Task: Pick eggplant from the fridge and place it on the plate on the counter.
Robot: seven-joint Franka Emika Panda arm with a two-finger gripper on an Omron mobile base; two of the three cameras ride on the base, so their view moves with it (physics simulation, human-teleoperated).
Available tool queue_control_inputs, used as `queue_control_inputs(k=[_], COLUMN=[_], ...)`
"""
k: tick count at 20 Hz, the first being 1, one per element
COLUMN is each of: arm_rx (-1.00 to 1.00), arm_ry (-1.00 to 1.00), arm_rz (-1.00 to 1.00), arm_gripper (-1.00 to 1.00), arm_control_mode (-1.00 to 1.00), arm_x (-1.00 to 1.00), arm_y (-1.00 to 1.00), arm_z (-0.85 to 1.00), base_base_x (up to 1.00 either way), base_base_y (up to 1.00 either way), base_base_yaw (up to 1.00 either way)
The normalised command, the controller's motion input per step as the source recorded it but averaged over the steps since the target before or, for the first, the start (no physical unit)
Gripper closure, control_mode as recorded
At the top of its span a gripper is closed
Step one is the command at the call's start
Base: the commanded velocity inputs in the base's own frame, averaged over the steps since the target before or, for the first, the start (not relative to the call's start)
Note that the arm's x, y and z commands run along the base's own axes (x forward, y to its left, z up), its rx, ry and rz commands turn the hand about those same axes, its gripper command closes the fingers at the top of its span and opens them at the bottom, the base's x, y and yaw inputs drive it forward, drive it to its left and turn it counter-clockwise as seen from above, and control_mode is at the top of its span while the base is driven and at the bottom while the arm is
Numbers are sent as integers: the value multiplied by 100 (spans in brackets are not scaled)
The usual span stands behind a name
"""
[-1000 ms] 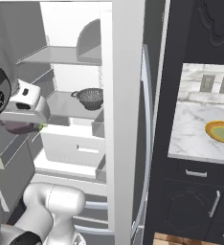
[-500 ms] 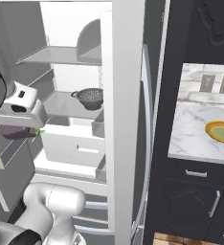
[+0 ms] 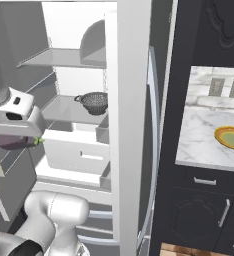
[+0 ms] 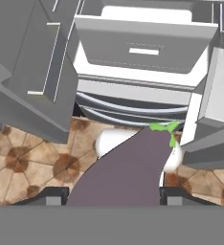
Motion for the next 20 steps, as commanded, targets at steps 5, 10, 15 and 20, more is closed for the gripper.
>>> queue_control_inputs(k=[5, 10, 15, 20], arm_rx=[-2, 0, 0, 0], arm_ry=[0, 1, 0, 0], arm_rz=[0, 0, 0, 0], arm_gripper=[100, 100, 100, 100], arm_control_mode=[-100, 100, 100, 100], arm_x=[-7, -13, 0, 0], arm_y=[0, 0, 0, 0], arm_z=[-1, 0, 0, 0], base_base_x=[0, -12, -64, -75], base_base_y=[0, 0, -1, 0], base_base_yaw=[0, -1, -2, -6])
